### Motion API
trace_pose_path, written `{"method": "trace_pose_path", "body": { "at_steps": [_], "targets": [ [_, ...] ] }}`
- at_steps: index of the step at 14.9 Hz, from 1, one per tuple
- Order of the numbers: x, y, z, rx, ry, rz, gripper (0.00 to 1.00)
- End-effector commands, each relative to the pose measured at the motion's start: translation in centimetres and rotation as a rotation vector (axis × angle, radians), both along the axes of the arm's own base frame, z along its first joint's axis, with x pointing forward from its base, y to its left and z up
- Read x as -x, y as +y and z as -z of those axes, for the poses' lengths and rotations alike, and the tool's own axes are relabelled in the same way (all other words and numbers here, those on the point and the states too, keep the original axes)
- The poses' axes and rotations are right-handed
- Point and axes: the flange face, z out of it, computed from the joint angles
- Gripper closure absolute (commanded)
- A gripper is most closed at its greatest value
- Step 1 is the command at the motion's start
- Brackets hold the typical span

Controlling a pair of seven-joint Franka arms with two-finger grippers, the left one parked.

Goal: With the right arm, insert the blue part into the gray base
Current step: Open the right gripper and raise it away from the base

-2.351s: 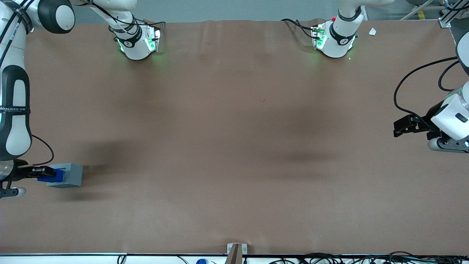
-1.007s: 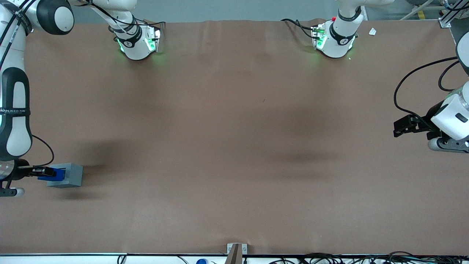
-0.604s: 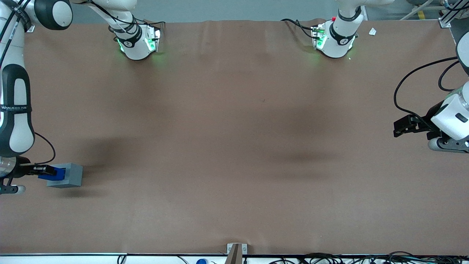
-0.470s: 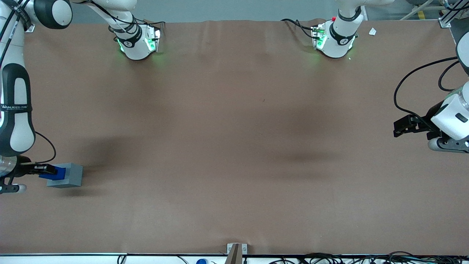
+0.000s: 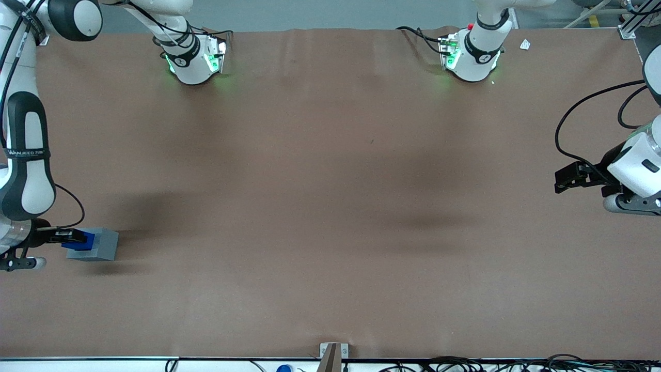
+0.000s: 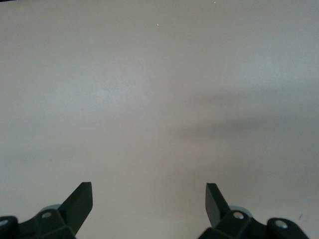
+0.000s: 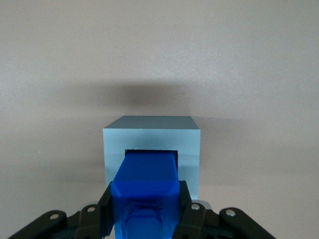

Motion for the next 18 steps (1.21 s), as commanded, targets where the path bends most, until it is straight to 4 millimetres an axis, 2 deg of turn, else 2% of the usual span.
{"method": "trace_pose_path", "body": {
  "at_steps": [1, 3, 5, 7, 8, 11, 13, 15, 18],
  "targets": [
    [0.9, 0.1, 2.6, -0.019, 0.029, -0.001, 0.22],
    [0.8, -0.1, 2.3, -0.024, 0.019, 0.007, 0.00],
    [0.2, 0.5, 1.4, -0.016, 0.005, -0.004, 0.00],
    [-0.4, 0.4, -1.3, -0.005, -0.034, -0.004, 0.00],
    [-0.4, 0.6, -3.3, 0.005, -0.055, -0.004, 0.00],
    [0.2, 3.4, -9.7, -0.002, -0.060, 0.046, 0.00],
    [1.1, 6.8, -15.1, -0.012, -0.057, 0.106, 0.00],
    [3.1, 10.2, -21.2, -0.022, -0.061, 0.099, 0.00],
    [5.7, 14.6, -26.9, -0.003, -0.042, 0.095, 0.00]
  ]
}}
